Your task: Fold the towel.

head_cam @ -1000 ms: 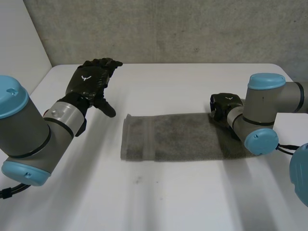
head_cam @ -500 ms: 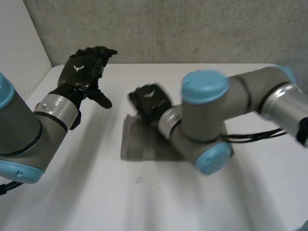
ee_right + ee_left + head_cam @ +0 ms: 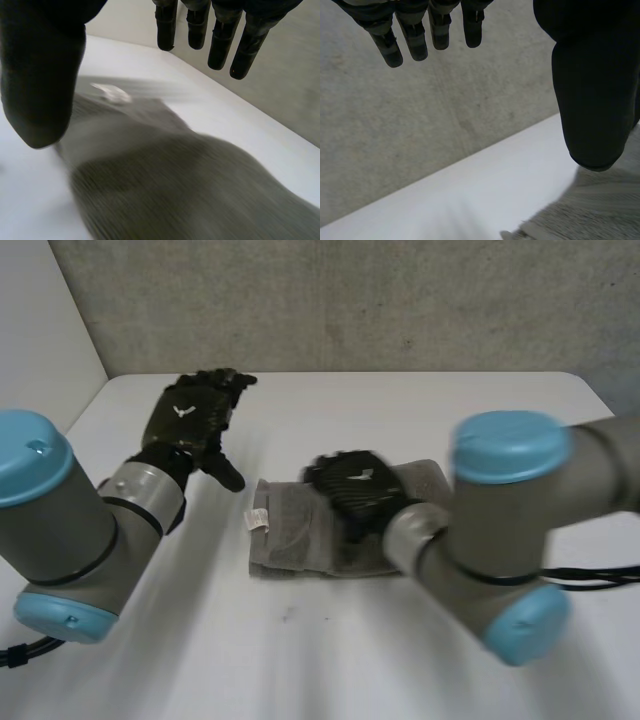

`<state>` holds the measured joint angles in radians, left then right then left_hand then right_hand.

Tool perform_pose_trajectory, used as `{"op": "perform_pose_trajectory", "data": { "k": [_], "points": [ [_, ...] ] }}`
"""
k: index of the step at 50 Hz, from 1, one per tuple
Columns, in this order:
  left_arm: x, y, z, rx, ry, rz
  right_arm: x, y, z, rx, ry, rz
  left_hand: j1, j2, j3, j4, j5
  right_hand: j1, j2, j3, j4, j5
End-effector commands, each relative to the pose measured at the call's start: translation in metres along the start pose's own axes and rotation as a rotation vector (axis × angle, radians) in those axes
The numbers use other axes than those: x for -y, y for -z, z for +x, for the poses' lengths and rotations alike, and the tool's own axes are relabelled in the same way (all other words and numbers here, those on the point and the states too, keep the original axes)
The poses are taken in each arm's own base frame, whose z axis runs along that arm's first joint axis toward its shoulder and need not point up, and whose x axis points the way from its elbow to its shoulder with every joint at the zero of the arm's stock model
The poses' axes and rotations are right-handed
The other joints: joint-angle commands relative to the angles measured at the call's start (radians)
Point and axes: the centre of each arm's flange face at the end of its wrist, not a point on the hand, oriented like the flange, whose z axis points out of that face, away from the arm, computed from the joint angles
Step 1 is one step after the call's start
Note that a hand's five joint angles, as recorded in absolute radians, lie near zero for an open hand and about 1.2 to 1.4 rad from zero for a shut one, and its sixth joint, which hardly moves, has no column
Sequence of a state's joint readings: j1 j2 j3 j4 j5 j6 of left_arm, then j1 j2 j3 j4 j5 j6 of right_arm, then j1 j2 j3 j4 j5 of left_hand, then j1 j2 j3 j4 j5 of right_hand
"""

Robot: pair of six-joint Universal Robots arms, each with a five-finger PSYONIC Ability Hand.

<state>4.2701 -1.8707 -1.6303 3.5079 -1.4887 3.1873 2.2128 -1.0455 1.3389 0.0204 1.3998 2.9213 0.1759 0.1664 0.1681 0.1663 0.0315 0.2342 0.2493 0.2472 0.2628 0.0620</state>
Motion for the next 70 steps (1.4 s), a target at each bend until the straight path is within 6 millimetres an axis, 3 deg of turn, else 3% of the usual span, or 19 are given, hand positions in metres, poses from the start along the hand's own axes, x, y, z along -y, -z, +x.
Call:
{"op": "perform_pose_trajectory", "data": {
  "k": [1,16,20,27,30,32,33,35,38,40,43,47,48,49,50,54,57,65,70],
  "points": [
    [-0.029,0.002,0.024,-0.067,0.003,-0.077,-0.043,0.031,0.076,-0.212,-0.073,-0.091,0.011,0.021,0.019,0.021,-0.019,-0.06,-0.075,-0.073,-0.088,-0.062],
    [-0.082,-0.004,0.035,-0.093,-0.052,-0.206,-0.093,0.022,0.091,-0.263,0.127,-0.17,0.023,0.032,0.031,0.032,-0.007,0.52,0.505,0.507,0.492,0.518],
    [-0.074,-0.004,0.035,-0.092,-0.054,-0.189,-0.094,0.019,0.098,-0.316,0.177,-0.192,0.02,0.029,0.028,0.03,-0.01,1.143,1.128,1.13,1.114,1.14],
    [-0.027,-0.007,0.03,-0.059,-0.056,-0.063,-0.05,0.013,0.112,-0.403,0.285,-0.074,0.017,0.027,0.025,0.027,-0.013,1.162,1.147,1.149,1.133,1.16],
    [0.004,-0.007,0.027,-0.04,-0.058,0.02,-0.015,0.004,0.081,-0.335,0.395,0.043,0.011,0.021,0.019,0.021,-0.019,1.162,1.147,1.149,1.133,1.16],
    [0.02,-0.006,0.025,-0.029,-0.057,0.063,0.013,-0.008,0.015,-0.183,0.529,0.167,0.008,0.018,0.016,0.018,-0.022,1.162,1.147,1.149,1.133,1.16],
    [0.035,-0.006,0.024,-0.022,-0.056,0.105,0.014,-0.009,0.015,-0.182,0.53,0.167,0.008,0.018,0.016,0.018,-0.022,1.162,1.147,1.149,1.133,1.16],
    [0.048,-0.005,0.021,-0.009,-0.055,0.138,0.019,-0.019,-0.044,-0.036,0.645,0.245,0.008,0.018,0.016,0.018,-0.022,1.162,1.147,1.149,1.133,1.16],
    [0.065,-0.003,0.015,0.025,-0.054,0.183,0.015,-0.022,-0.065,0.025,0.682,0.26,0.008,0.018,0.016,0.018,-0.022,1.162,1.147,1.149,1.133,1.16],
    [0.07,-0.002,0.012,0.044,-0.053,0.193,-0.013,-0.025,-0.104,0.191,0.719,0.221,0.008,0.018,0.016,0.018,-0.022,1.162,1.147,1.149,1.133,1.16],
    [0.07,-0.002,0.003,0.088,-0.051,0.188,-0.035,-0.023,-0.122,0.283,0.712,0.138,0.008,0.018,0.016,0.018,-0.022,1.162,1.147,1.149,1.133,1.16],
    [0.066,-0.002,0.001,0.101,-0.046,0.174,-0.032,-0.018,-0.119,0.276,0.679,0.102,0.011,0.021,0.019,0.021,-0.019,1.125,1.11,1.112,1.096,1.123],
    [0.063,-0.002,0.001,0.1,-0.042,0.165,-0.022,-0.015,-0.114,0.244,0.628,0.112,0.011,0.021,0.019,0.021,-0.019,0.549,0.534,0.536,0.521,0.547],
    [0.063,-0.002,0.001,0.1,-0.042,0.165,-0.022,-0.015,-0.114,0.243,0.628,0.112,0.011,0.021,0.019,0.021,-0.019,0.544,0.529,0.531,0.515,0.541],
    [0.061,-0.002,0.002,0.094,-0.036,0.159,-0.008,-0.012,-0.103,0.2,0.538,0.126,0.011,0.021,0.019,0.021,-0.019,-0.06,-0.075,-0.073,-0.088,-0.062],
    [0.053,-0.005,0.003,0.092,-0.022,0.137,0.023,-0.004,-0.033,0.037,0.166,0.151,0.011,0.021,0.019,0.021,-0.019,-0.06,-0.075,-0.073,-0.088,-0.062],
    [0.031,-0.009,0.01,0.072,-0.019,0.079,0.029,0.002,-0.004,-0.013,-0.03,0.156,0.011,0.021,0.019,0.021,-0.019,-0.06,-0.075,-0.073,-0.088,-0.062],
    [-0.021,-0.01,0.031,0.018,-0.021,-0.067,0.011,-0.006,0.039,-0.08,-0.226,0.085,0.02,0.029,0.028,0.03,-0.01,-0.06,-0.075,-0.073,-0.088,-0.062],
    [-0.058,-0.002,0.048,-0.028,-0.031,-0.186,-0.013,-0.027,0.037,-0.051,-0.246,0.026,0.02,0.029,0.028,0.03,-0.01,-0.06,-0.075,-0.073,-0.088,-0.062]
  ]
}}
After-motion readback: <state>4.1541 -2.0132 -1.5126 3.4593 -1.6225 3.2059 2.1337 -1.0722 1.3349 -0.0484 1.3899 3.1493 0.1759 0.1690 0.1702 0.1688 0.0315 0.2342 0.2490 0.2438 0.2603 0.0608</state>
